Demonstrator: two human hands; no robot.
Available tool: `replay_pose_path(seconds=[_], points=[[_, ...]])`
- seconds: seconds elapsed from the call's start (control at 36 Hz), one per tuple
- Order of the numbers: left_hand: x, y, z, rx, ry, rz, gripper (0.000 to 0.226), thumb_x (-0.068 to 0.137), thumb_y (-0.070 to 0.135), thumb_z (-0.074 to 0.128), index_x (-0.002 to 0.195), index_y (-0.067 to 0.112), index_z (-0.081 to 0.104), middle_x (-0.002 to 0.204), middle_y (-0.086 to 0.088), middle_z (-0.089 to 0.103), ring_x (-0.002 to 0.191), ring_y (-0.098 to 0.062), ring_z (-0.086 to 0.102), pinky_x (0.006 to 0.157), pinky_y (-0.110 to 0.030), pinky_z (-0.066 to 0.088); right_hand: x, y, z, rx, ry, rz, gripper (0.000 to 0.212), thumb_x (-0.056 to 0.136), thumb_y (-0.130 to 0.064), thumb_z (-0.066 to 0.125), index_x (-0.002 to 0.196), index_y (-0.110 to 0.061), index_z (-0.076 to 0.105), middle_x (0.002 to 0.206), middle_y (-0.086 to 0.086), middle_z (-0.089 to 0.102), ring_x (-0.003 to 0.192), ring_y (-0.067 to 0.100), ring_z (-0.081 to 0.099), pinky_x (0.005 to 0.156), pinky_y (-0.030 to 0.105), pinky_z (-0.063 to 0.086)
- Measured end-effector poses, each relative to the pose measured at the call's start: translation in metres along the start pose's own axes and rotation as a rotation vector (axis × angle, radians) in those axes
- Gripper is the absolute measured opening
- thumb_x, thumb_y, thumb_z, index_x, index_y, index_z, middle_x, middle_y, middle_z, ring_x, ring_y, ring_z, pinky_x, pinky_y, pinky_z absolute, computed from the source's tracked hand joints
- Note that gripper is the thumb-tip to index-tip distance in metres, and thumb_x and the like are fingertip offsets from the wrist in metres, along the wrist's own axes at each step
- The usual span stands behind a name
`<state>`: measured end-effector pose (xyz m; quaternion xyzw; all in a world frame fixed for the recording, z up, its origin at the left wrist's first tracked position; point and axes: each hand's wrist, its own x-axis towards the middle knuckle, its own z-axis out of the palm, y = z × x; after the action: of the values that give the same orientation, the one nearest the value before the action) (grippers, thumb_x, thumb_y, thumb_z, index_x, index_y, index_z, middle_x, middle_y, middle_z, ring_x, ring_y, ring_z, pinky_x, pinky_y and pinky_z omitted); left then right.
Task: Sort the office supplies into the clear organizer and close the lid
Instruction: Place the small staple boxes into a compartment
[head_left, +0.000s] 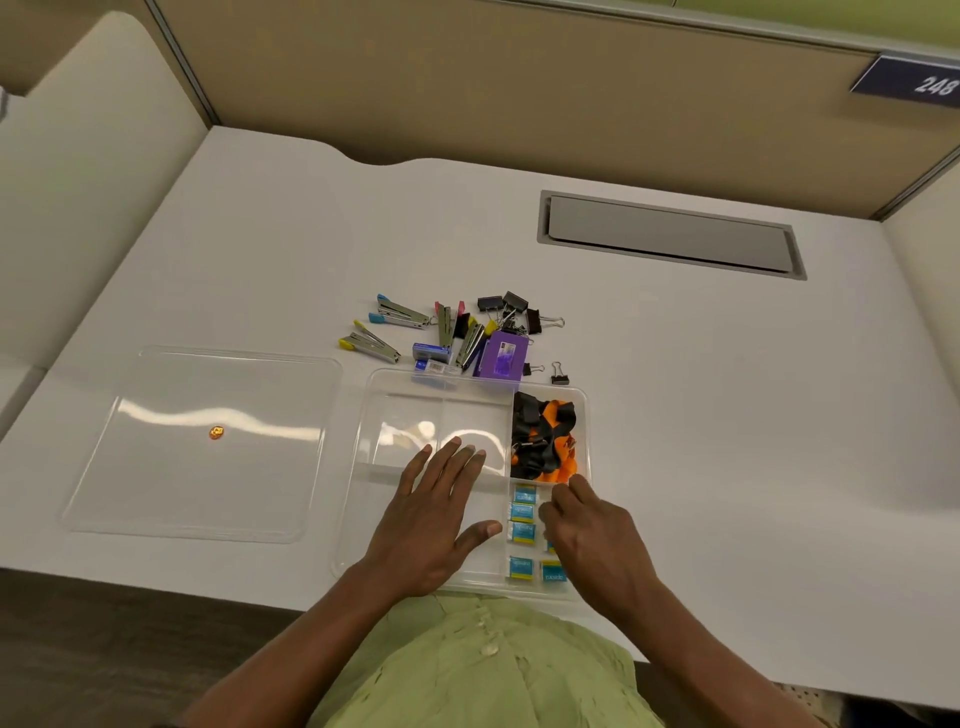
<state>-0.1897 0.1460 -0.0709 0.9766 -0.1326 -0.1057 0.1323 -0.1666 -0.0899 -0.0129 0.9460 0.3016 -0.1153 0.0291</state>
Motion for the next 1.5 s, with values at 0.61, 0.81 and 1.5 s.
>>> replay_pose_path(seconds=[0.61, 0.81, 1.5], points=[[0.0, 0.003, 0.001, -0.005, -0.019, -0.019, 0.086, 0.101, 0.078, 0.015, 0.169, 0.025, 0.006, 0.177, 0.002, 0.004, 0.163, -0.014, -0.008, 0.131, -0.046, -0.001, -0.003, 0.005, 0.011, 0.055, 0.059, 0.076, 0.04, 0.061, -0.042, 0.094, 0.086, -0.018, 0.074, 0.09, 0.0, 0.068, 0.087, 0.019, 0.057, 0.059, 0.033, 0.056], [0.0, 0.003, 0.001, -0.01, -0.014, -0.014, 0.087, 0.102, 0.078, 0.015, 0.169, 0.023, 0.009, 0.177, 0.001, 0.008, 0.163, -0.014, -0.005, 0.13, -0.046, 0.0, -0.005, 0.002, -0.004, 0.053, 0.156, 0.184, 0.045, 0.054, -0.024, 0.098, 0.089, -0.01, 0.075, 0.089, 0.005, 0.067, 0.084, 0.025, 0.059, 0.054, 0.034, 0.054], [0.001, 0.004, 0.001, -0.027, -0.011, -0.027, 0.085, 0.102, 0.078, 0.016, 0.168, 0.024, 0.018, 0.175, 0.0, 0.017, 0.163, -0.016, 0.002, 0.128, -0.045, 0.0, 0.021, -0.027, 0.004, 0.022, -0.084, 0.387, 0.059, 0.033, -0.034, 0.104, 0.07, -0.003, 0.071, 0.07, 0.02, 0.063, 0.072, 0.033, 0.061, 0.049, 0.041, 0.054]])
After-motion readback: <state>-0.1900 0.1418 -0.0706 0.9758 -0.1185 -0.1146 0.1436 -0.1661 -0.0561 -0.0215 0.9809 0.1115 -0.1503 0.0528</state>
